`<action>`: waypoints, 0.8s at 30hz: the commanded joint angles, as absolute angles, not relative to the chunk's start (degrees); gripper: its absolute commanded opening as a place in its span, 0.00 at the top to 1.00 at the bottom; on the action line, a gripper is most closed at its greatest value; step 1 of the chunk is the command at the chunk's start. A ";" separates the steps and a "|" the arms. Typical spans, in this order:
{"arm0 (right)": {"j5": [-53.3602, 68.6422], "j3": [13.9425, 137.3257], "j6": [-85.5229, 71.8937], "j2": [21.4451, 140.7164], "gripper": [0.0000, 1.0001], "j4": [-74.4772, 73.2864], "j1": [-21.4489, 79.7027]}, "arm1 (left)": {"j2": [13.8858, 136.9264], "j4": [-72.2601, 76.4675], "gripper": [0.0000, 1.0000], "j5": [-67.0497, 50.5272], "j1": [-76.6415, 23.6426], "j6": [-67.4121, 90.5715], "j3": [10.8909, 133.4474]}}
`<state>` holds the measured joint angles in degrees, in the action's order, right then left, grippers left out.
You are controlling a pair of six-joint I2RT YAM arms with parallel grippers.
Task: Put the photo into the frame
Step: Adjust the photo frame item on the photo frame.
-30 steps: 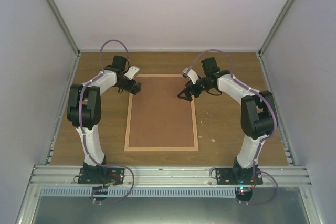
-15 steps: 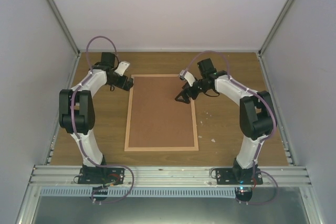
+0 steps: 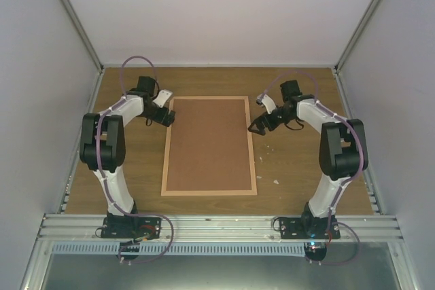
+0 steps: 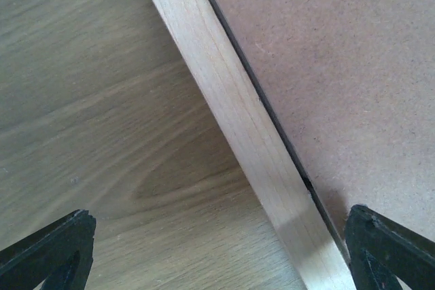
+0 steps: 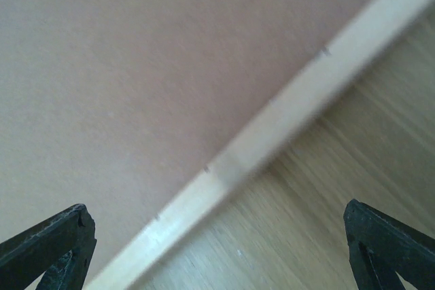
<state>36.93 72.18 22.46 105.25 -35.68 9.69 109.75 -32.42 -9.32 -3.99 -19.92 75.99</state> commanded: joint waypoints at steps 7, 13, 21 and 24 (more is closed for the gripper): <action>37.10 67.68 24.64 106.42 0.00 -39.66 8.18 | 110.82 -29.70 0.01 -6.90 -6.80 -19.13 74.07; 39.18 67.26 24.74 106.18 0.00 -39.55 8.20 | 108.07 -31.20 0.01 -6.67 -4.33 -18.76 76.39; 41.10 67.68 24.22 106.25 0.01 -39.22 8.28 | 109.80 -31.45 0.01 -6.18 -3.59 -18.85 77.88; 41.55 67.68 24.26 106.25 0.01 -39.32 8.28 | 111.46 -31.61 0.01 -6.35 -3.67 -18.31 77.90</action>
